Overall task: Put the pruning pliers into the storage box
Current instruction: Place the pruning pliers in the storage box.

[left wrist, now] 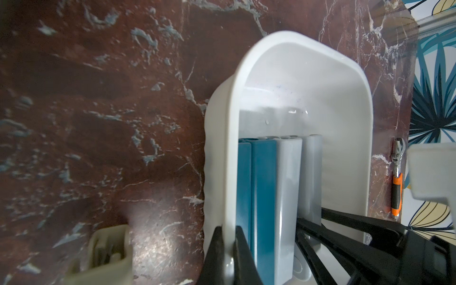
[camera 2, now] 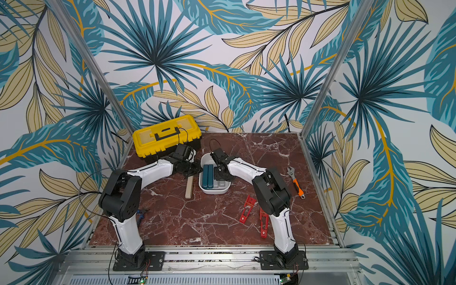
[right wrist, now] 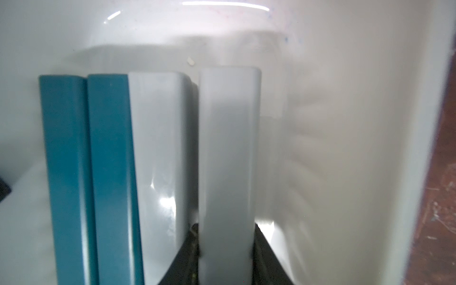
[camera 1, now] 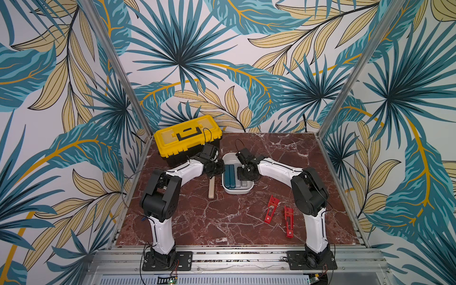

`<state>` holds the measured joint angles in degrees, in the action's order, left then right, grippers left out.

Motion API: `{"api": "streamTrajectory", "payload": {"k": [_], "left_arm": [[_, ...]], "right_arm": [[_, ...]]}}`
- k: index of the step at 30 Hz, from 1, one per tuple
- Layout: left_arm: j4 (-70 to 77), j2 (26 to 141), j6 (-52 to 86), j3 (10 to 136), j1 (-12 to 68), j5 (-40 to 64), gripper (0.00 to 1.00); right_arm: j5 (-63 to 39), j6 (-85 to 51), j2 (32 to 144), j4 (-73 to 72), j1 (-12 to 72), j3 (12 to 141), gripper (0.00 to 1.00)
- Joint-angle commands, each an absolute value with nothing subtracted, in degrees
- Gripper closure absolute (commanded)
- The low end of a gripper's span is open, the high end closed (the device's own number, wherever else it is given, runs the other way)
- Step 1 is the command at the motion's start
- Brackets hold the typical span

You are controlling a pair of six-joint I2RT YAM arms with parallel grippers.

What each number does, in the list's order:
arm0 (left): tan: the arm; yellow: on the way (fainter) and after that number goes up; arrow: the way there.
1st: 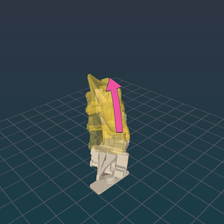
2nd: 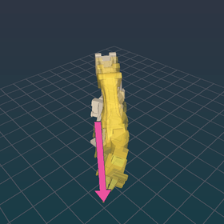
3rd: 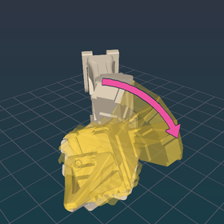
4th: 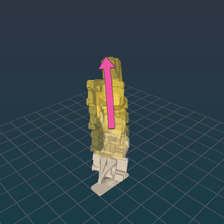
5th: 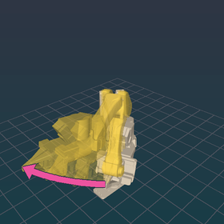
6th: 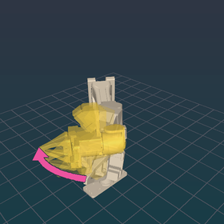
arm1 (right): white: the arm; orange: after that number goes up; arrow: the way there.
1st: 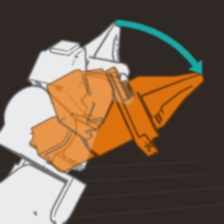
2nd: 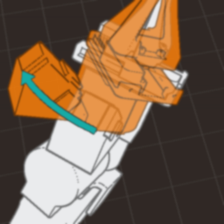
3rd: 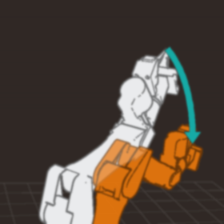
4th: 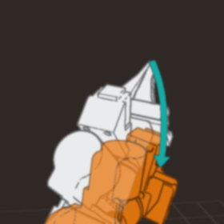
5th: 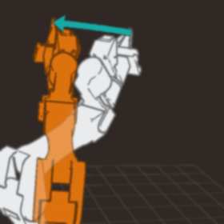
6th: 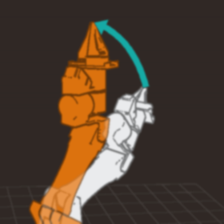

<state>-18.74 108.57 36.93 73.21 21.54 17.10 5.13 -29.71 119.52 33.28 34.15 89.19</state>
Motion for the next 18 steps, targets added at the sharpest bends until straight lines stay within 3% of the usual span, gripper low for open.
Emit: {"api": "streamTrajectory", "payload": {"k": [1,18], "left_arm": [[-17.49,107.75,37.54,72.69,21.4,18.76,1.0],[-17.23,108.28,37.76,72.74,21.74,18.99,1.0]], "right_arm": [[5.26,-29.95,120.58,34.36,34.02,89.65,0.58],[7.34,-29.93,118.89,35.43,34.1,90.12,0.55]]}}
